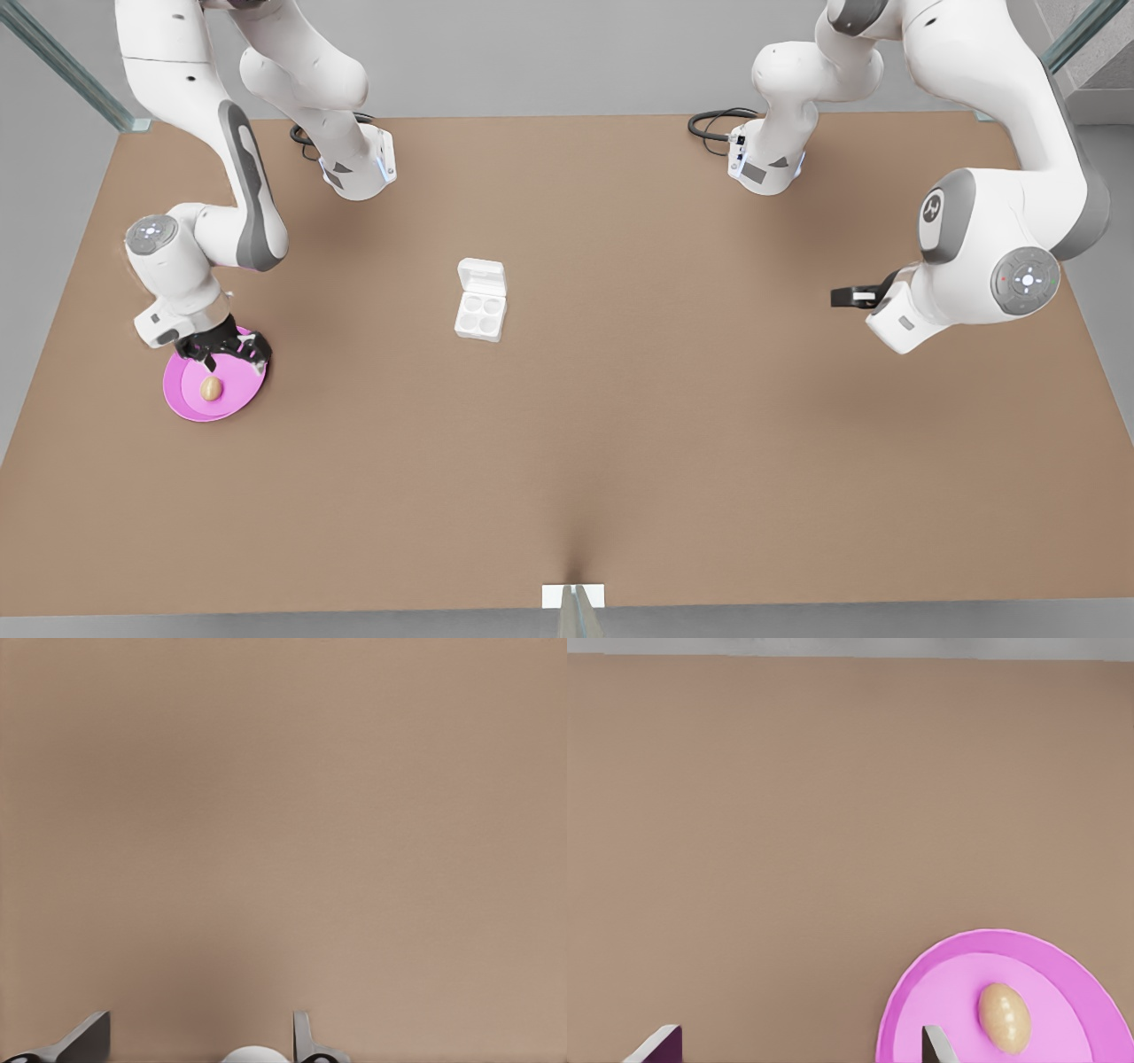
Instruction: Pack egg into the box and close the box lid
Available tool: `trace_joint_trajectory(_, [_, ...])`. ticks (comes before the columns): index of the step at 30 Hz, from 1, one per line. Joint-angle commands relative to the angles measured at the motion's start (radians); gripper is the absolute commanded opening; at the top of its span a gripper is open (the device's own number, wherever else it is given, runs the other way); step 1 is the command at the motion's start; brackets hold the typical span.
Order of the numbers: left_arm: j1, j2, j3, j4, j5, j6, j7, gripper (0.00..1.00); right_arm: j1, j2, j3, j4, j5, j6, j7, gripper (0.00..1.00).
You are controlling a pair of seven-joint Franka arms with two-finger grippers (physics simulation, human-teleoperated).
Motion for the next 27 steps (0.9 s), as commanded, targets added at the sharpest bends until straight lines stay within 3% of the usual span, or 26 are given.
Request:
trace_joint_trajectory(1, [0.0,0.0,0.0,0.001,0.004,-0.003,0.0,1.0,-0.017,0.048,-0.001,-0.086,0.003,0.264,-0.001,1.0])
trace_joint_trajectory(6, [0.0,0.003,0.0,0.007,-0.004,-0.004,-0.005,1.0,-0.054,-0.004,-0.012,-0.128,0.012,0.289,-0.121,1.0])
trace_joint_trajectory(8, [0.0,0.005,0.0,0.008,-0.004,-0.004,-0.003,1.0,-0.074,0.032,-0.012,-0.108,0.18,0.291,-0.118,1.0])
trace_joint_trajectory(12, [0.0,0.015,-0.002,-0.001,-0.004,-0.007,-0.005,1.0,-0.131,0.171,-0.064,-0.054,0.197,0.292,-0.124,1.0])
trace_joint_trajectory(16, [0.0,-0.031,-0.009,0.011,0.007,-0.05,0.002,1.0,-0.131,0.414,-0.1,0.164,0.191,0.297,-0.124,1.0])
trace_joint_trajectory(18, [-0.002,-0.052,-0.032,0.013,-0.004,-0.052,0.002,1.0,-0.164,0.477,-0.098,0.242,0.089,0.295,-0.121,1.0])
trace_joint_trajectory(20, [-0.002,-0.025,-0.032,0.011,-0.024,-0.035,-0.003,1.0,-0.236,0.51,-0.052,0.253,0.042,0.297,-0.115,1.0])
trace_joint_trajectory(21, [-0.002,-0.022,-0.031,0.011,-0.021,-0.035,-0.006,1.0,-0.413,0.536,0.083,0.26,-0.056,0.297,-0.115,1.0])
trace_joint_trajectory(22, [-0.002,-0.02,-0.031,0.011,-0.013,-0.035,-0.003,1.0,-0.477,0.544,0.152,0.262,-0.06,0.297,-0.115,1.0])
trace_joint_trajectory(25, [-0.002,-0.018,-0.029,0.01,-0.019,-0.036,-0.006,1.0,-0.563,0.529,0.27,0.24,-0.06,0.297,-0.11,1.0])
trace_joint_trajectory(27, [-0.002,-0.018,-0.029,0.01,-0.019,-0.041,-0.008,1.0,-0.589,0.536,0.272,0.239,-0.137,0.297,-0.11,1.0])
